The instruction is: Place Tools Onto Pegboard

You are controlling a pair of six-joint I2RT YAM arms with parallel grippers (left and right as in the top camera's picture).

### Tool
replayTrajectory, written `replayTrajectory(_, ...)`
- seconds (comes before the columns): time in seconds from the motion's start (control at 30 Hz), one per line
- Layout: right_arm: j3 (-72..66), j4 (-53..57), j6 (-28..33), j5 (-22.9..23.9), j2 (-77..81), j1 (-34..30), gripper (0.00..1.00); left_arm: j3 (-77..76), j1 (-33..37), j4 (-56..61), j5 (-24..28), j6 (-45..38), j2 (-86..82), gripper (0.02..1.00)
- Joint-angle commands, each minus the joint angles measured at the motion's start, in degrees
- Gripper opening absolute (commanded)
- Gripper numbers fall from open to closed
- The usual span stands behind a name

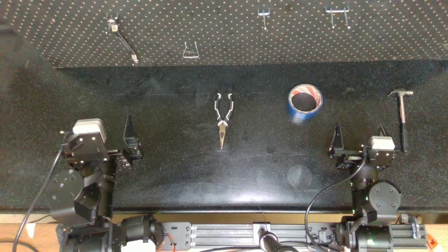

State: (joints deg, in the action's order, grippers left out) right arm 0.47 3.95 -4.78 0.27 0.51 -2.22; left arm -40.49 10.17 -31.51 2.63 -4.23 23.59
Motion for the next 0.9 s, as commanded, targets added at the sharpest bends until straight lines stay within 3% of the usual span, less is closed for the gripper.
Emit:
replayTrajectory(0.03, -0.2, 0.3, 0.8, -0.3, -0.2, -0.3, 1.000, -0.1, 0.0, 0.4, 1.0, 0.6, -0.8, 0.996)
replayTrajectory(0.17, -0.2, 0.3, 0.8, -0.3, -0.2, -0.3, 1.000, -0.1, -0.1, -0.4, 5.7, 6.2, -0.4, 0.996)
replayTrajectory(0.27, -0.2, 0.3, 0.8, -0.3, -0.2, -0.3, 1.000, -0.1, -0.1, -6.3, 5.8, 8.6, 3.8, 0.998)
replayTrajectory(0.37, -0.2, 0.3, 0.8, -0.3, -0.2, -0.3, 1.000, -2.8, -0.1, -8.4, 10.4, 14.6, 12.6, 0.996)
replayTrajectory(0.6, -0.2, 0.3, 0.8, -0.3, -0.2, -0.3, 1.000, -18.8, -1.9, -19.3, 12.0, 14.3, 37.2, 0.996)
replayTrajectory(0.67, -0.2, 0.3, 0.8, -0.3, -0.2, -0.3, 1.000, -22.7, -6.4, -22.7, 8.3, 14.4, 42.3, 0.996)
replayTrajectory(0.73, -0.2, 0.3, 0.8, -0.3, -0.2, -0.3, 1.000, -25.1, -15.7, -25.8, -1.9, 17.2, 46.9, 0.996)
replayTrajectory(0.77, -0.2, 0.3, 0.8, -0.3, -0.2, -0.3, 1.000, -25.5, -19.6, -26.2, -3.5, 19.4, 48.3, 0.996)
replayTrajectory(0.9, -0.2, 0.3, 0.8, -0.3, -0.2, -0.3, 1.000, -25.5, -30.6, -26.6, -2.2, 29.4, 52.6, 0.996)
